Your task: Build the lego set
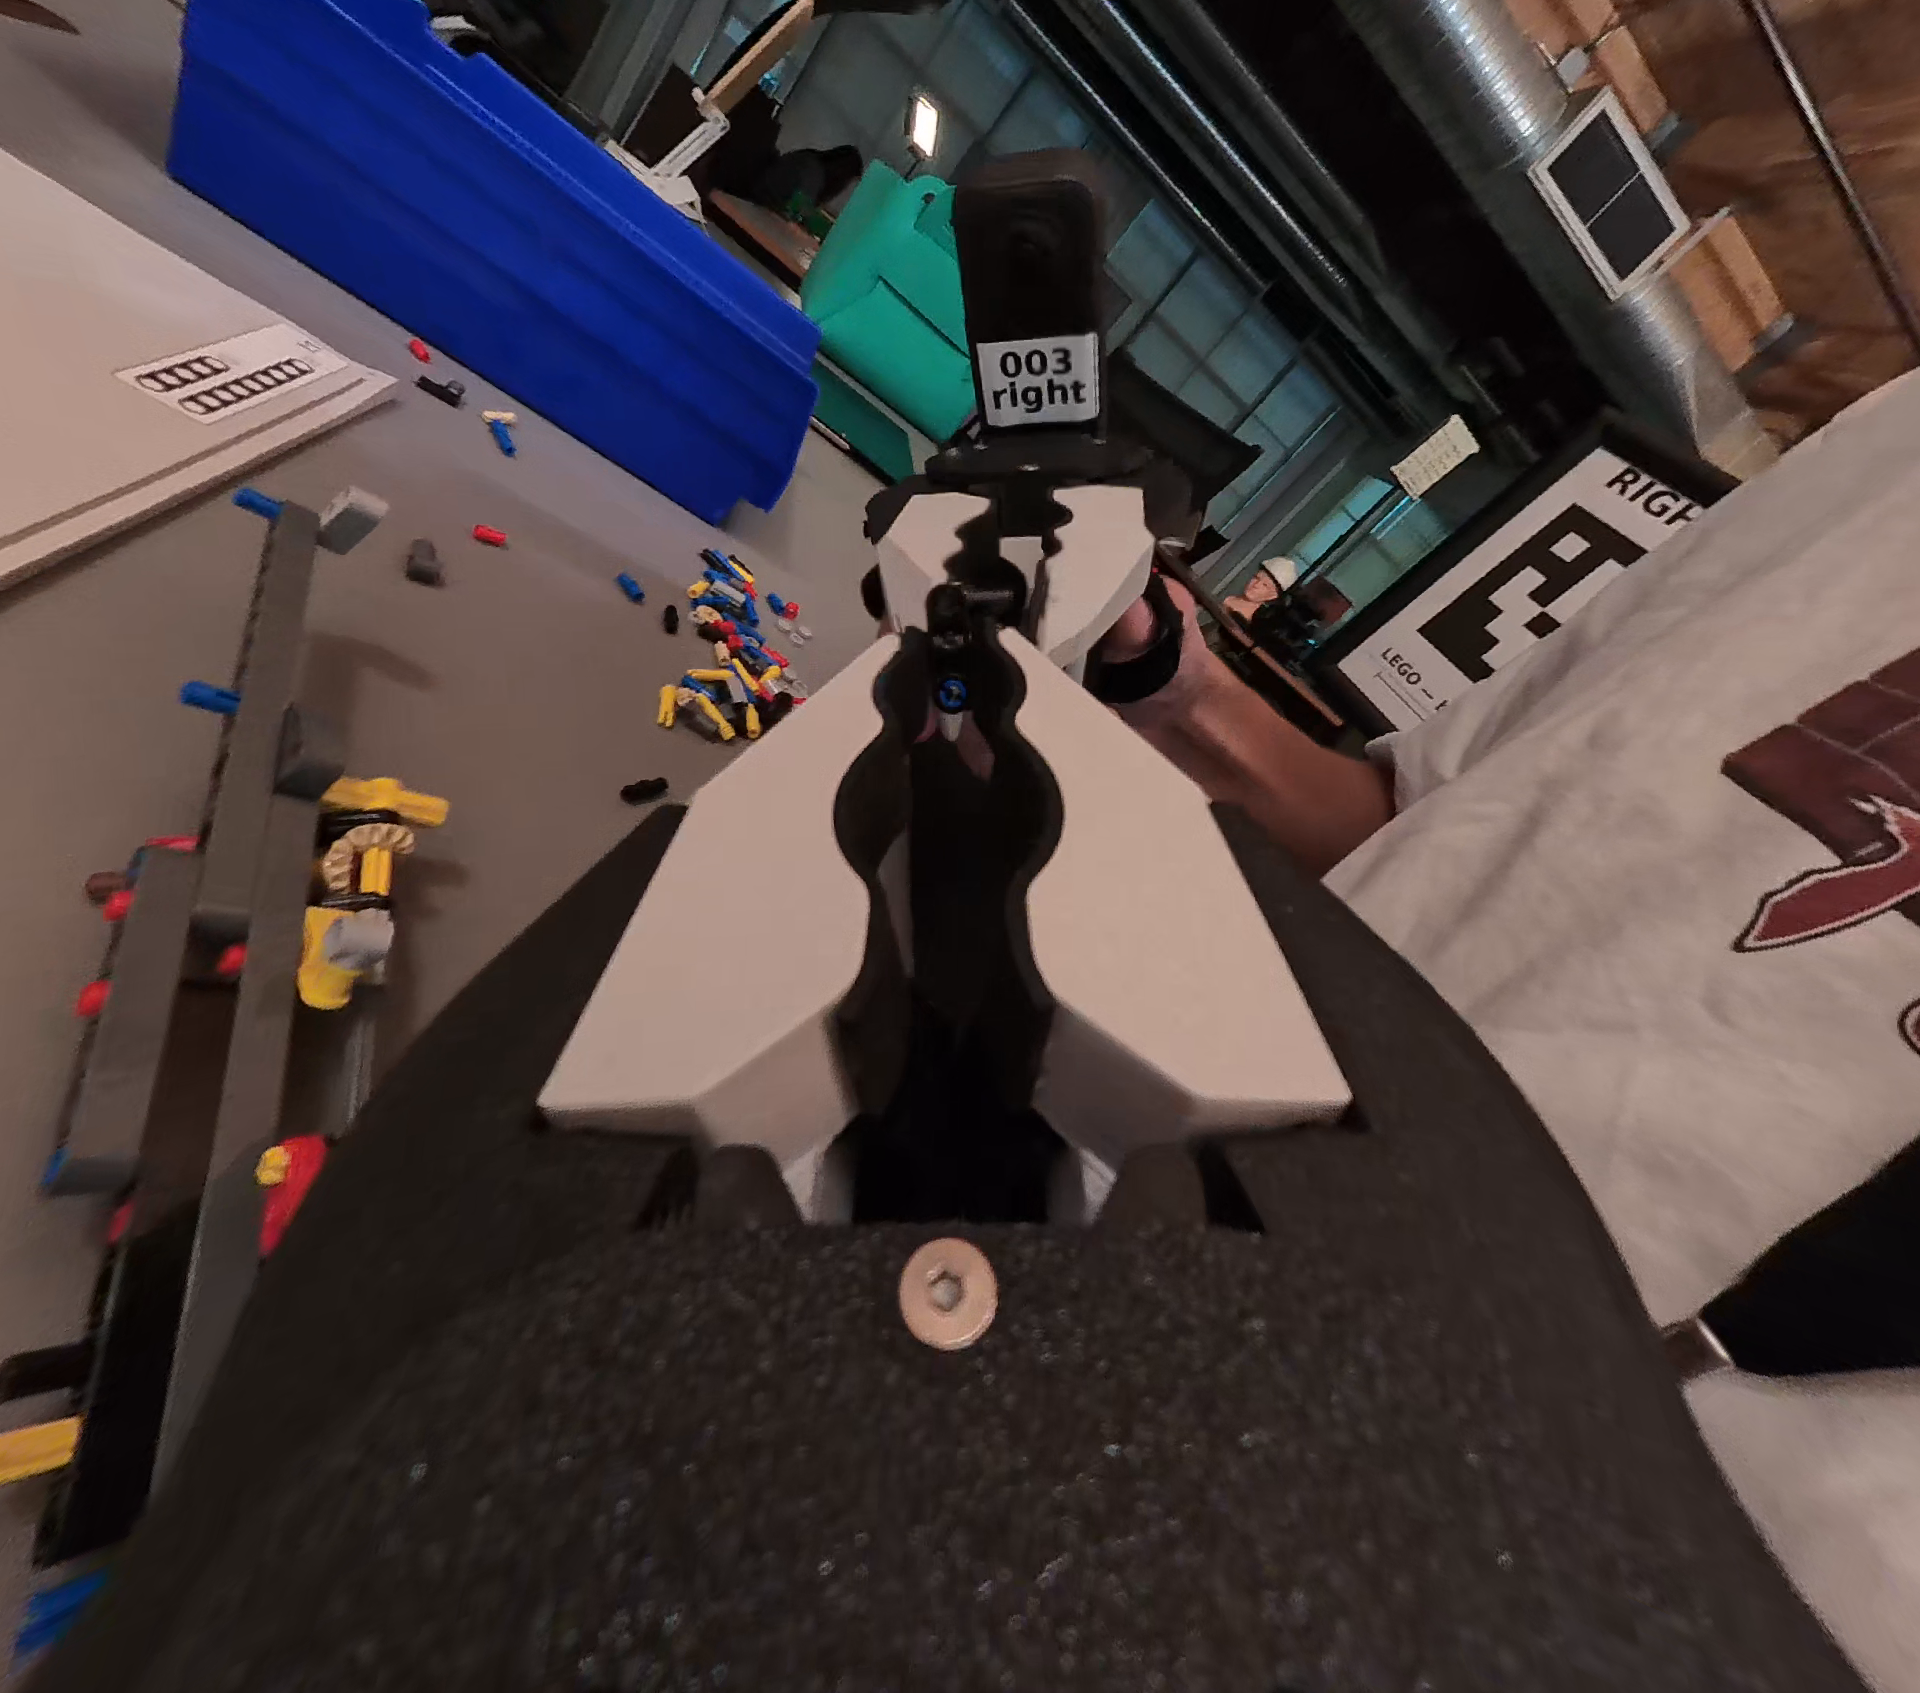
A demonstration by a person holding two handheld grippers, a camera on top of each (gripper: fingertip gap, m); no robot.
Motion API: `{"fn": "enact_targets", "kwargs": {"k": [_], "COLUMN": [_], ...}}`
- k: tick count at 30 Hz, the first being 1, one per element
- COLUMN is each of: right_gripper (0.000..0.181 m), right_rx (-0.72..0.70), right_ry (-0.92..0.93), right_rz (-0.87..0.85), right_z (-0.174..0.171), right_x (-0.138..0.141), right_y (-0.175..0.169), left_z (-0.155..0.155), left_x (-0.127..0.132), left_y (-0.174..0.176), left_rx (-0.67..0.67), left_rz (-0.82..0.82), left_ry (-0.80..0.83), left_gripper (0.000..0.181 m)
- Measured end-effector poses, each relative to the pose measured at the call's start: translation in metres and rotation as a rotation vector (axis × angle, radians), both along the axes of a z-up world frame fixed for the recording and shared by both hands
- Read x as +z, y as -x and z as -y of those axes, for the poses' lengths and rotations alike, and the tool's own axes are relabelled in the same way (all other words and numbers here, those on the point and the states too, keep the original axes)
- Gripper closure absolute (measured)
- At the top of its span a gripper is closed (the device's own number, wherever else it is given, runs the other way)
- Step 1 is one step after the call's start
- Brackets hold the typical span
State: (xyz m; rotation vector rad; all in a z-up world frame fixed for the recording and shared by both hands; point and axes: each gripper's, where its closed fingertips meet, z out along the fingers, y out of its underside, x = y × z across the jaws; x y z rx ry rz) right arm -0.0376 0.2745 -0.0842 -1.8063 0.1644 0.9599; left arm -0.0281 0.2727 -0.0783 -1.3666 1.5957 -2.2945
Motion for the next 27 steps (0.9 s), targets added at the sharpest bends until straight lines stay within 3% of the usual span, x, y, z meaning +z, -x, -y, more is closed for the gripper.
{"fn": "enact_targets", "kwargs": {"k": [4,8,11,14,22,25,27], "right_gripper": [0.181,0.181,0.164,0.178,0.173,0.169,0.164], "right_rx": [-0.026,-0.016,0.035,0.03,0.048,0.031,0.02], "right_ry": [-0.032,-0.002,0.008,-0.009,0.028,0.055,0.138], "right_rz": [0.062,0.098,0.061,0.075,0.128,0.18,0.283], "right_z": [-0.001,0.002,0.005,0.004,0.003,0.002,0.004], "right_x": [-0.001,-0.006,-0.005,-0.004,-0.015,-0.025,-0.046], "right_y": [0.0,-0.001,0.004,0.003,0.002,-0.003,-0.012], "left_z": [0.004,0.007,0.007,0.008,0.007,0.005,0.002], "left_x": [0.003,-0.003,-0.002,0.0,-0.005,-0.019,-0.038], "left_y": [0.003,0.002,0.002,0.003,0.002,0.001,0.0], "left_rx": [-0.01,-0.008,-0.02,-0.03,-0.017,-0.011,0.0], "left_rz": [0.026,0.024,0.015,0.014,0.01,-0.02,-0.049], "left_ry": [-0.012,-0.063,-0.041,-0.012,-0.066,-0.161,-0.328], "left_gripper": [0.174,0.175,0.175,0.175,0.175,0.175,0.175]}}
